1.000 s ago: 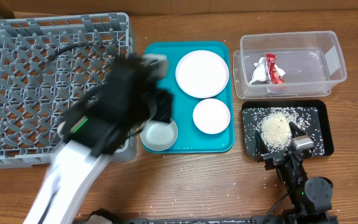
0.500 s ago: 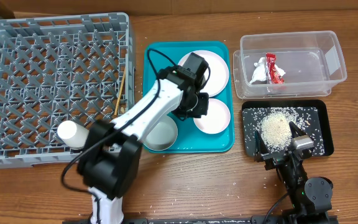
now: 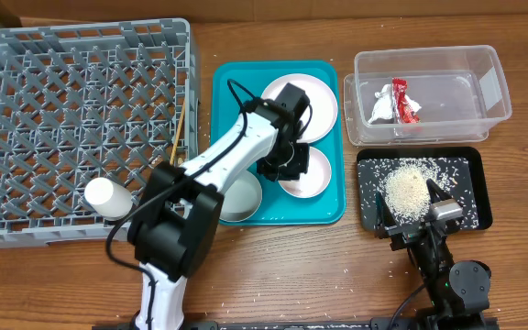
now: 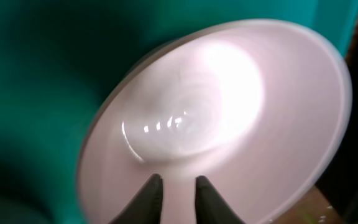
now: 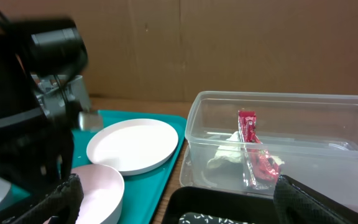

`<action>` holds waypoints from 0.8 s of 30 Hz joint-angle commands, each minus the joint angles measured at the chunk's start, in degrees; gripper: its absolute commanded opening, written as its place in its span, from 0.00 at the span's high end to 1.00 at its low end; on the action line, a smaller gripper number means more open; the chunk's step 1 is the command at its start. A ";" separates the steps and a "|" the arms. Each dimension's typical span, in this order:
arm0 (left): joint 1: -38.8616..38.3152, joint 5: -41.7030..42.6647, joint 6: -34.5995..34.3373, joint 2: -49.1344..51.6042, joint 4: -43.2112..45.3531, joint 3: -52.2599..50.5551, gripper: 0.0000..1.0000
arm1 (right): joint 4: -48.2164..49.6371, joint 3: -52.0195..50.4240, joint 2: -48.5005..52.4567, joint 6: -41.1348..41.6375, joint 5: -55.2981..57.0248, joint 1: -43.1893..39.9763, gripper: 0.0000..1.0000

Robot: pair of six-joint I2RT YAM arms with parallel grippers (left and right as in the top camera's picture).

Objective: Sort waste into correct bins and load items into the dishwasher
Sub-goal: 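Reach the left gripper to the pink bowl and grasp its rim, then lift the pink bowl with the left gripper and set it in the rack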

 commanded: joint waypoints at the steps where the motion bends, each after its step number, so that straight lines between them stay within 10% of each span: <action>1: 0.22 -9.29 -0.52 -7.63 -3.50 3.80 0.69 | 0.31 -0.57 -0.55 -0.04 0.28 0.04 0.00; 10: 2.38 -10.64 2.99 -4.00 -3.10 -0.90 0.60 | 0.31 -0.57 -0.55 -0.04 0.31 0.04 0.00; 19: 2.67 -2.36 3.63 1.81 1.73 -1.73 0.96 | 0.31 -0.57 -0.55 -0.04 0.31 0.04 0.00; 24: 5.92 -5.38 2.89 -1.70 -5.16 3.89 0.96 | 0.31 -0.57 -0.55 -0.04 0.28 0.04 0.00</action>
